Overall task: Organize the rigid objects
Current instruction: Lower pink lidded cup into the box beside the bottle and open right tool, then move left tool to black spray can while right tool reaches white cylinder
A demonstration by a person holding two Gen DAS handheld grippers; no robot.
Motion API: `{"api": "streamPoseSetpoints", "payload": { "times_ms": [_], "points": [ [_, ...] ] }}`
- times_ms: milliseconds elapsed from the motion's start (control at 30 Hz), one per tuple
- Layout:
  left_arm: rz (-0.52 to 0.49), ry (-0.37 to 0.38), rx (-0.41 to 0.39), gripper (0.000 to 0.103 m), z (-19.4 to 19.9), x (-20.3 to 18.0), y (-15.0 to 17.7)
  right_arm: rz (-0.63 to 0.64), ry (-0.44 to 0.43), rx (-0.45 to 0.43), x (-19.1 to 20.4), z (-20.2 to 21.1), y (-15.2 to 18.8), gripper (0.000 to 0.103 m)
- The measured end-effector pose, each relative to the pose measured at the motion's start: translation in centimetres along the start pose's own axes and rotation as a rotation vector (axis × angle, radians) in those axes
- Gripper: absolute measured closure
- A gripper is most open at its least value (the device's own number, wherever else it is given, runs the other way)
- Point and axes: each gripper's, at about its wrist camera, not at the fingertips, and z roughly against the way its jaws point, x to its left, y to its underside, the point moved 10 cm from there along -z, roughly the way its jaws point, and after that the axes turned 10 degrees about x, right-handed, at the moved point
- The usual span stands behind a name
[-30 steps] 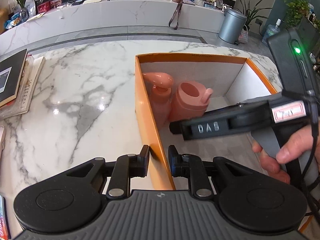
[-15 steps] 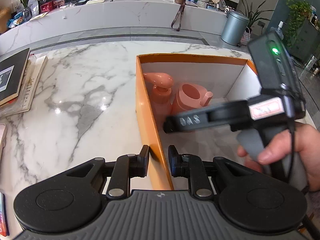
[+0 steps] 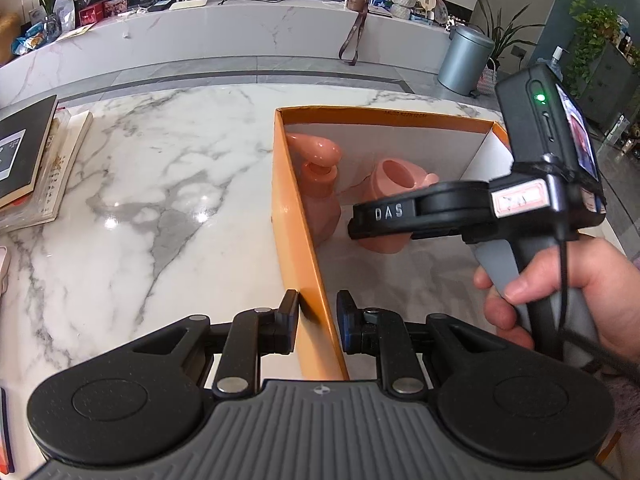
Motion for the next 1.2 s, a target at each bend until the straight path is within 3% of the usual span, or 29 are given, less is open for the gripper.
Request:
{"api": "streamPoseSetpoints", "payload": {
  "times_ms": [333,400,467,600,700,900,1100,1200],
  "points": [
    [0.006,0.015,-0.002,0.081,0.1,0.0,0.2,0.242,0.020,-0.047,1.3,2.6,0.9,0.041],
    [0.005,0.012,-0.002,0.081,0.0,0.0,0.2,0.294,0.018,-0.049,1.4,2.7,1.0,0.061],
    [0.004,0.012,-0.002,0.081,0.0,-0.1,0.3,0.340,0.019,-0.051,1.4,2.6,1.1,0.074],
    [0.008,0.014,-0.002,0.081,0.1,0.0,0.3,0.397,0.009,-0.017,1.6,1.5,1.1,0.074],
    [0.016,0.016,0.000,0.081,0.2,0.0,0.3,0.427,0.008,-0.006,1.4,0.9,1.5,0.083],
    [0.035,0.011,-0.048,0.081,1.2,0.0,0.1,0.438,0.001,-0.050,1.4,3.9,2.0,0.078],
    [0.007,-0.054,-0.201,0.081,5.7,-1.0,-1.0,0.373,-0.098,-0.175,-0.1,11.6,3.3,0.073],
    [-0.025,-0.033,-0.244,0.081,7.9,-2.9,-1.5,0.320,-0.138,-0.242,-2.1,15.5,4.0,0.069]
  ]
}}
